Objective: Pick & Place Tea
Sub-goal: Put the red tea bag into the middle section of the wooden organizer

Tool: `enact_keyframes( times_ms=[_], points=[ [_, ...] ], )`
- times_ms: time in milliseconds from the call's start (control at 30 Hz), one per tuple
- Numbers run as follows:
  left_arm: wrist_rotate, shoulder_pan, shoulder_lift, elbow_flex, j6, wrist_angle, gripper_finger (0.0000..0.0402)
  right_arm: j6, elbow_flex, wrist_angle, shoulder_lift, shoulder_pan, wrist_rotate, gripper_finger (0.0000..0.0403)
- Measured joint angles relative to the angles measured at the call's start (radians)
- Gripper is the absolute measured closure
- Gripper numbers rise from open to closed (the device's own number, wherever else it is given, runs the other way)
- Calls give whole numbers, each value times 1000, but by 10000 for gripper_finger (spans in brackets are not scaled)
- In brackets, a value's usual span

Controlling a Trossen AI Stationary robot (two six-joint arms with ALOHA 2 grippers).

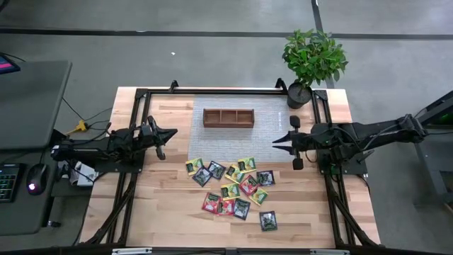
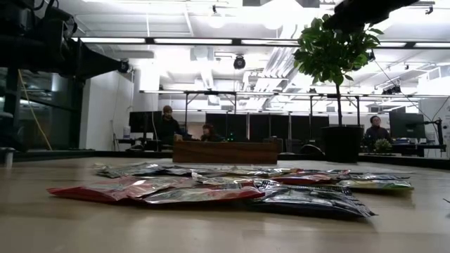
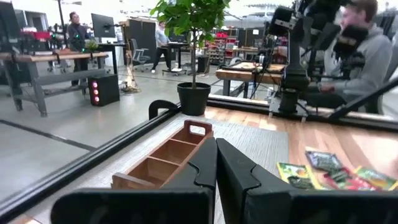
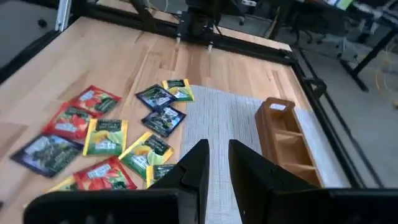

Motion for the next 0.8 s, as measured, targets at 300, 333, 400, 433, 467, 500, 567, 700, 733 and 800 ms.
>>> enact_keyframes(
  times_ms=[300, 333, 400, 433, 467, 500, 567, 700, 733, 800],
  points=[
    [14, 0, 0, 1, 12, -11, 401, 748, 0, 13, 0, 0, 196, 345],
    [9, 0, 0, 1, 11, -12, 401, 781, 0, 13, 0, 0, 236, 345],
    [-7, 0, 0, 1, 0, -10, 401, 795, 0, 25, 0, 0, 314, 345],
    [-19, 0, 0, 1, -13, -8, 401, 792, 0, 37, 1, -1, 345, 345],
    [-29, 0, 0, 1, -22, -5, 401, 786, 0, 54, 1, -1, 365, 345],
    [-32, 0, 0, 1, -27, 0, 401, 782, 0, 73, 2, -1, 371, 345],
    [-36, 0, 0, 0, -39, 9, 401, 759, 0, 100, 2, -1, 363, 345],
    [-33, 0, 0, 0, -63, 40, 401, 708, 0, 133, 2, -1, 286, 345],
    [-28, 0, 0, 0, -73, 46, 401, 710, 0, 138, 2, -1, 272, 345],
    [-12, 0, 4, 0, -91, 62, 401, 720, 0, 159, 2, -1, 253, 345]
  ],
)
